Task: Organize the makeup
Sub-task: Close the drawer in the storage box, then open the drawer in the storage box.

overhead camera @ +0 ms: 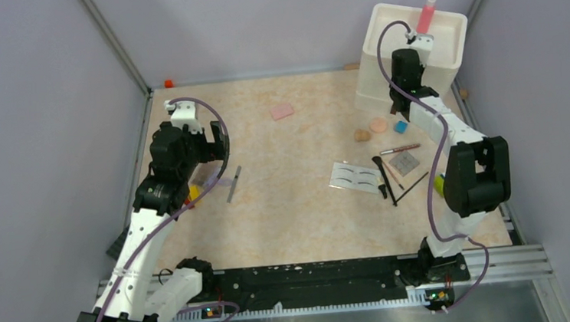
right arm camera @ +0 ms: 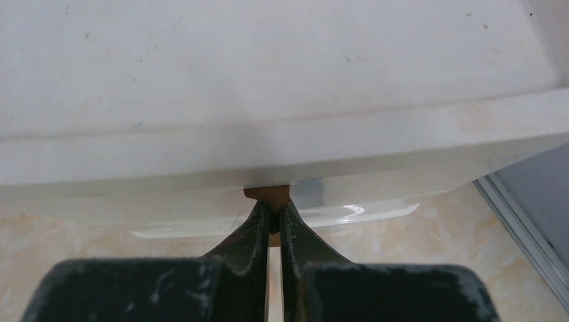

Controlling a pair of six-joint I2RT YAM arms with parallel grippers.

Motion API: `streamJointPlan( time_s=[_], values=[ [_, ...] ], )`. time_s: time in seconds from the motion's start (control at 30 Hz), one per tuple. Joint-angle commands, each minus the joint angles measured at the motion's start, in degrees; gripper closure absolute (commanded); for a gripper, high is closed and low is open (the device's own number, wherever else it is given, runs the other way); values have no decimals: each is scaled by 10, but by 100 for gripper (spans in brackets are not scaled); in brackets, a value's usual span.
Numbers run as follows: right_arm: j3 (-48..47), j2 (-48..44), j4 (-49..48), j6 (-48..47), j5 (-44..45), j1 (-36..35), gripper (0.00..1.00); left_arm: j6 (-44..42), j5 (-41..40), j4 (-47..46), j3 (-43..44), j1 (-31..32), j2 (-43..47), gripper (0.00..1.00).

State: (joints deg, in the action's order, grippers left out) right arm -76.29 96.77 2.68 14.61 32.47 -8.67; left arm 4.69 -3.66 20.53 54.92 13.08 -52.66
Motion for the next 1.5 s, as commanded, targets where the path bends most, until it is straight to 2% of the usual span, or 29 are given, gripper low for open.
streamJointPlan(
  time_s=[0.0, 0.13, 0.23, 0.6, 0.97, 1.47],
  values=[
    [-71, 22, -57, -26, -14, 20, 100, -4, 5, -27, -3, -3, 2, 1],
    [-97, 42, -48, -44, -22, 21, 94, -4, 6, -27, -3, -3, 2, 1],
    [-87, 32, -44, -44, -45, 21, 82, -4, 5, -26, -3, -3, 3, 1],
    [39, -55, -50, -19, -81, 21, 46, -3, 12, -26, -3, -3, 2, 1],
    [93, -16, -95, -30, -75, 21, 43, -2, 19, -27, -3, -3, -4, 1],
    [73, 55, -170, -41, -77, 28, 44, -1, 22, -27, -3, -3, -4, 1]
  ],
)
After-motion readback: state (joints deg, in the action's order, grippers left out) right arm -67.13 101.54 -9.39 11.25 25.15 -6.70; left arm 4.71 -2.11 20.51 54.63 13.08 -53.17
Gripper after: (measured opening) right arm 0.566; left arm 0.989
